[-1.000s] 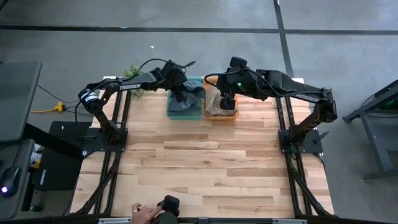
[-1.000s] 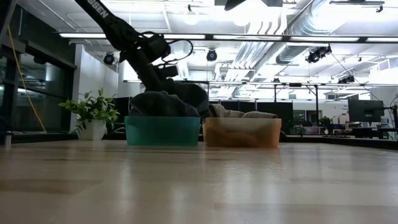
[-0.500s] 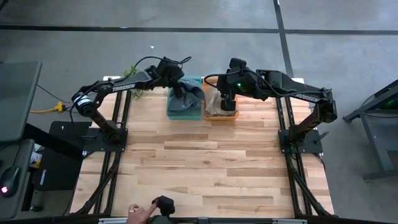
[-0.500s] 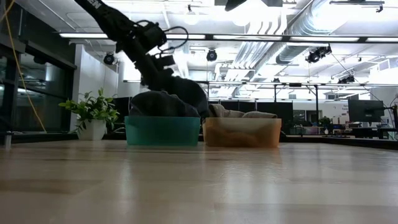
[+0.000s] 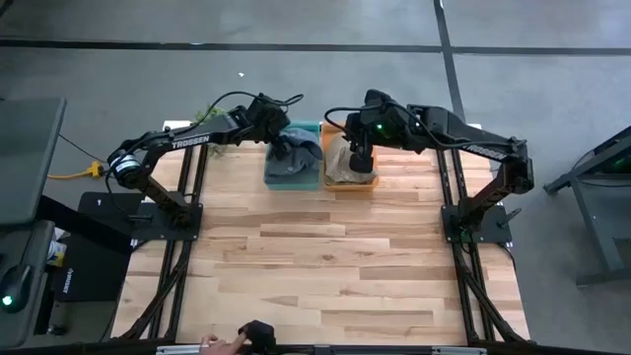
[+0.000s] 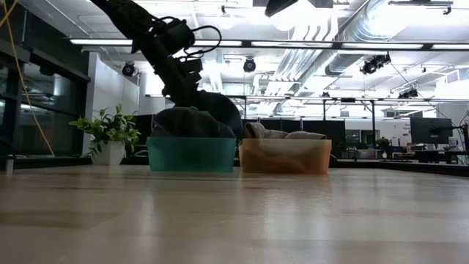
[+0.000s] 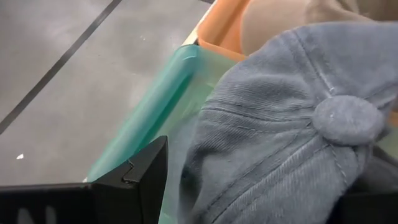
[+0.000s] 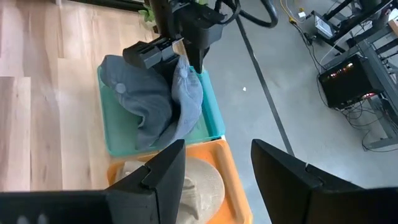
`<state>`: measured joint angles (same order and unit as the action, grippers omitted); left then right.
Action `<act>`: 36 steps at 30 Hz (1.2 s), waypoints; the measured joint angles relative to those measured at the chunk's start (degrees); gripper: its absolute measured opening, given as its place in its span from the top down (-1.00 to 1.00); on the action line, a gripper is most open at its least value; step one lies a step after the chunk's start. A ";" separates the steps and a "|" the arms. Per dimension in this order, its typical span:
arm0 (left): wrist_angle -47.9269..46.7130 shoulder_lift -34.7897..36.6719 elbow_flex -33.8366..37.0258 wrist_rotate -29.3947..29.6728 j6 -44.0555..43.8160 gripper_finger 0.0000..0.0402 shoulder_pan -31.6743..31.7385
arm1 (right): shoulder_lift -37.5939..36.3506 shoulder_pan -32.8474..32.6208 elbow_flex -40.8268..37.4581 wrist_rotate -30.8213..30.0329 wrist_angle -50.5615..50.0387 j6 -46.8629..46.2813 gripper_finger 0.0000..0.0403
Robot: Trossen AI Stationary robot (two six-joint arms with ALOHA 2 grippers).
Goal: Pick & Place hat
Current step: Put the blue cap into the green bin
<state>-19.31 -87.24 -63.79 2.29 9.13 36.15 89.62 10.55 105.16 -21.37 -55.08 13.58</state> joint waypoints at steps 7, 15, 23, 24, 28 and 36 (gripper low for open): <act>0.24 0.00 0.00 2.61 0.06 -0.05 -2.91 | 0.00 0.00 0.00 0.33 0.04 -1.05 0.11; 0.64 0.74 -0.02 6.91 -0.21 -0.05 -3.30 | 0.00 0.00 0.00 0.33 0.04 -1.57 0.11; 2.99 4.14 -0.05 4.84 -0.40 -0.05 -3.18 | 0.00 0.00 0.00 0.33 0.04 -1.57 0.11; 2.92 4.35 -0.07 4.58 -0.39 -0.05 -3.18 | 0.00 0.00 0.00 0.33 0.04 -1.57 0.11; 0.20 5.25 -0.04 4.41 -1.05 -0.05 -3.20 | 0.00 0.00 0.00 0.33 0.03 -1.57 0.11; -1.90 5.70 -0.04 4.27 -6.32 -0.05 -3.20 | 0.00 1.11 0.00 1.09 0.04 -2.99 0.11</act>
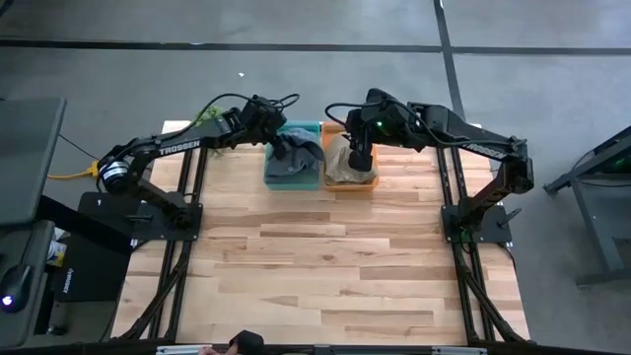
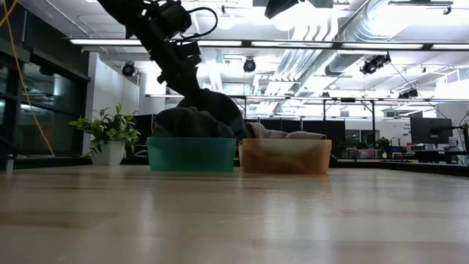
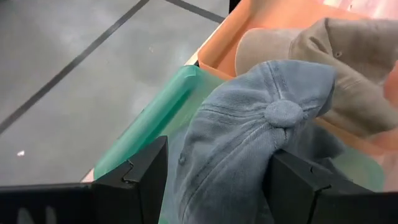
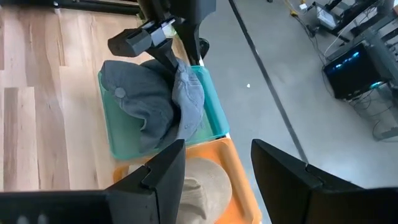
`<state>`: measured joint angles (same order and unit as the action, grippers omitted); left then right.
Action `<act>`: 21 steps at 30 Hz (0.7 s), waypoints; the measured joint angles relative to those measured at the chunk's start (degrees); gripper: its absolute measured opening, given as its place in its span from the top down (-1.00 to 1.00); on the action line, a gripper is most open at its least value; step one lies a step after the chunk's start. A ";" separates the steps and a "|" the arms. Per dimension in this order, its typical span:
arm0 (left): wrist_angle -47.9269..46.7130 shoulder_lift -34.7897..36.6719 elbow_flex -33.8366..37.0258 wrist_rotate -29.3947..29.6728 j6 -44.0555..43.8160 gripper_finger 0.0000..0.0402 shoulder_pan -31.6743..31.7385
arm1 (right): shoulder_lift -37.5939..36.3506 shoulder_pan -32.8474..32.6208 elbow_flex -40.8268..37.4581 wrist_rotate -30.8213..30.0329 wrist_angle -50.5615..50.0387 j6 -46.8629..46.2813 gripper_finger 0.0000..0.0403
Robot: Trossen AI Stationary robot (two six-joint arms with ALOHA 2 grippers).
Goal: Pick & Place hat
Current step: Put the blue cap into the green bin
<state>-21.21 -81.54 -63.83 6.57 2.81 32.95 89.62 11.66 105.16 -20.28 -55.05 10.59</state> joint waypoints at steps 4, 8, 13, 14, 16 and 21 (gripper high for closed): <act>1.04 1.86 0.02 -1.48 -1.52 -0.05 0.02 | 0.00 1.51 0.00 3.43 0.02 -1.82 0.11; 1.32 2.99 0.00 -2.95 -1.70 -0.05 0.01 | 0.00 2.75 0.00 5.44 0.02 -3.19 0.11; -1.65 3.67 -0.02 -5.81 -3.32 -0.05 0.00 | 0.00 3.77 0.00 5.92 0.04 -4.24 0.11; -2.70 3.66 -0.01 -5.81 -4.51 -0.05 0.00 | 0.00 3.95 -0.01 5.91 0.04 -4.58 0.11; -3.63 3.61 0.00 -5.81 -8.73 -0.05 0.00 | 0.23 4.37 -0.02 5.91 0.08 -5.46 0.11; -6.19 3.61 0.00 -7.94 -22.92 -0.05 0.04 | 3.17 5.62 -0.02 8.58 0.75 -7.80 0.15</act>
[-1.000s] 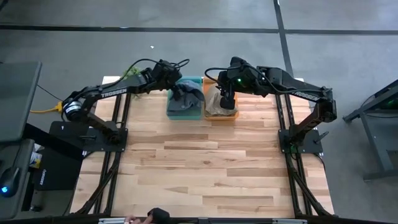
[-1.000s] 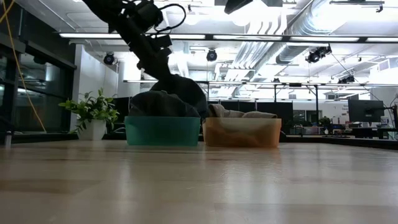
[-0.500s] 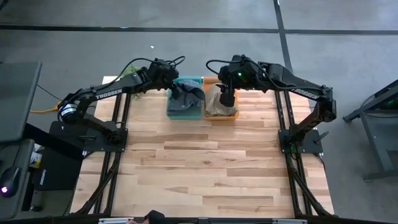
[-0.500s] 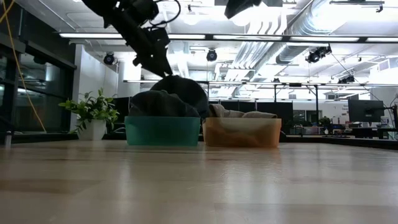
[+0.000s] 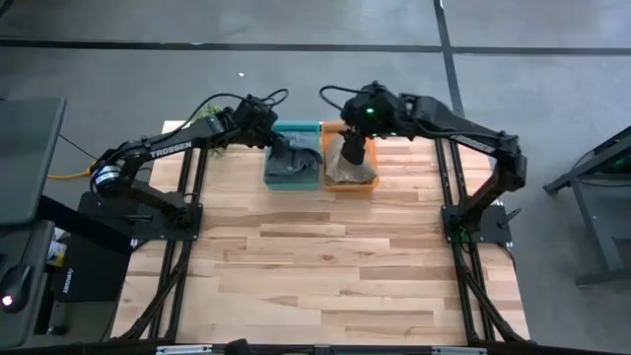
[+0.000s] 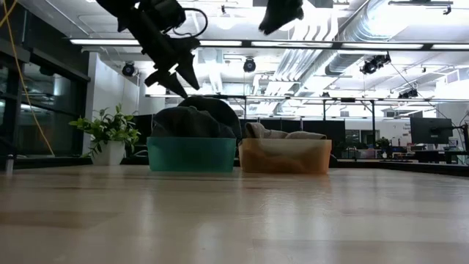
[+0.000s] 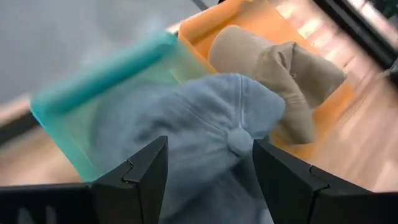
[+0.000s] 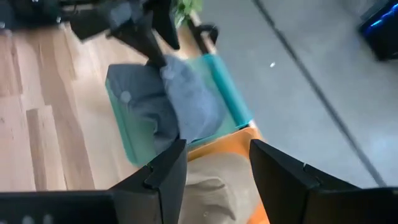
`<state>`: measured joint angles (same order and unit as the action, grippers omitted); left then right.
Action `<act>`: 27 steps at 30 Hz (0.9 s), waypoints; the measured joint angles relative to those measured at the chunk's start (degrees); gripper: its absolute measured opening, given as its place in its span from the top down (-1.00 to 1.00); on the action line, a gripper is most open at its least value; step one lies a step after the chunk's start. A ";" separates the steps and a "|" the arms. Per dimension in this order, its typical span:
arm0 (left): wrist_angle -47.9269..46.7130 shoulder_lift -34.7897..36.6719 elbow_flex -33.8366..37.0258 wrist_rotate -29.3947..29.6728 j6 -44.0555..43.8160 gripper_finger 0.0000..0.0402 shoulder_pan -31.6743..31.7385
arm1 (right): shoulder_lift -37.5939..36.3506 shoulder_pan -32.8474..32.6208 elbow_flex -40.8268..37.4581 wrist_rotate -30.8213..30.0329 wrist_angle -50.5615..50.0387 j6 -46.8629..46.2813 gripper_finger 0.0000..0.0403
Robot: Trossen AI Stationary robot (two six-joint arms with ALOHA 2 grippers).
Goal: Pick & Place hat
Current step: Put the blue cap into the green bin
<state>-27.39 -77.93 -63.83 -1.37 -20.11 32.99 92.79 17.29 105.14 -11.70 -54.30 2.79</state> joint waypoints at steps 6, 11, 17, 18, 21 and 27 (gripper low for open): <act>-3.34 0.00 0.00 -1.24 -11.34 -0.05 -0.02 | 5.76 -0.05 -0.09 0.12 0.08 2.42 0.33; -6.40 0.00 0.00 -1.22 -16.54 -0.05 -0.02 | 8.36 1.20 -0.09 1.95 1.37 3.18 0.53; -10.33 2.63 0.09 -1.08 -20.05 -0.05 1.20 | 10.16 5.07 -0.09 9.89 3.11 2.23 0.92; -11.05 3.00 0.11 -0.85 -20.64 -0.05 1.20 | 10.34 5.71 -0.09 11.33 3.16 2.14 0.96; -11.99 5.41 1.38 -0.81 -22.17 -0.05 1.10 | 10.74 7.37 -0.09 15.32 3.02 1.83 0.96; -11.20 12.54 7.30 -0.36 -27.15 -0.05 1.13 | 11.67 7.34 -2.75 21.76 7.58 2.36 0.99</act>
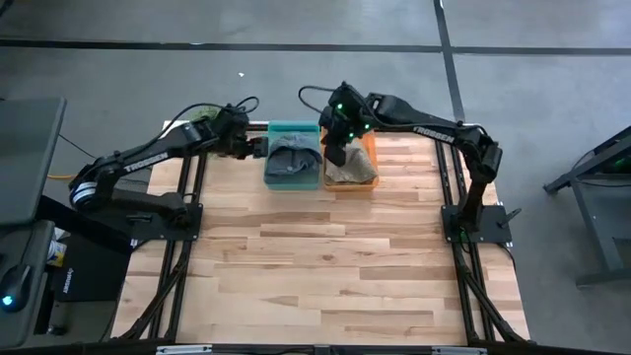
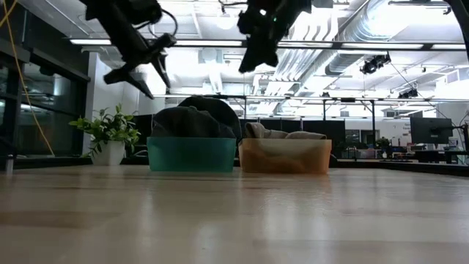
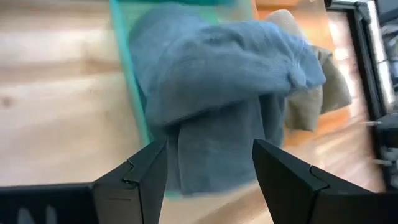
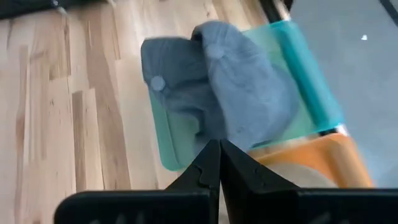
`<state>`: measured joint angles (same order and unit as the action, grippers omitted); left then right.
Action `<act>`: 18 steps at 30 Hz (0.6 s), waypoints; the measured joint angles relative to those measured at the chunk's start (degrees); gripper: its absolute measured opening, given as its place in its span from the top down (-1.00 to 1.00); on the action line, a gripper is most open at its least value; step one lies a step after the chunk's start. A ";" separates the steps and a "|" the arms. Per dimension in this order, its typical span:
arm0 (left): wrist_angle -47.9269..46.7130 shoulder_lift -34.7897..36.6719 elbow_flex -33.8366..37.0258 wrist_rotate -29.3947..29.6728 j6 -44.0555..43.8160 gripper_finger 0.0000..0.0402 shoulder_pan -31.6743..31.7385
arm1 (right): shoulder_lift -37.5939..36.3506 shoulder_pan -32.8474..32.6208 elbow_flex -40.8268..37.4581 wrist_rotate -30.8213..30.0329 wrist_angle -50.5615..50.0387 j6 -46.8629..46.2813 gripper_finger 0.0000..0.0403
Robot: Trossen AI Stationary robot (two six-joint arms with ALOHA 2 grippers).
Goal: Pick & Place hat
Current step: Put the blue cap into the green bin
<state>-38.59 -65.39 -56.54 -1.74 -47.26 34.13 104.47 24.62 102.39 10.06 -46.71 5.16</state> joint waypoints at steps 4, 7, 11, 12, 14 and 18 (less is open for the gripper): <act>1.53 3.44 4.08 -0.24 -4.55 -0.05 -1.68 | 0.11 0.13 -6.64 0.41 7.40 -2.75 0.99; 2.12 5.41 6.16 -0.26 -6.81 -0.05 -4.30 | 0.13 0.91 -11.43 0.97 11.83 -5.59 0.99; 2.62 8.56 9.01 1.75 -10.50 -0.05 -8.48 | 0.13 1.04 -17.07 -1.06 18.64 -8.37 1.00; 2.85 9.44 9.69 2.43 -11.63 -0.05 -9.75 | 0.13 1.16 -18.02 -1.17 19.87 -9.09 1.00; 5.02 11.42 11.44 3.23 -13.65 -0.05 -12.65 | 0.13 1.21 -20.10 -0.97 23.44 -10.10 1.00; 7.59 16.50 15.62 6.28 -18.89 -0.05 -18.65 | 0.14 1.38 -22.78 -4.01 28.78 -11.20 1.00</act>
<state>-31.00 -48.89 -40.92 4.55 -66.15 15.48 104.61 26.00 79.61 6.06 -17.94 -6.04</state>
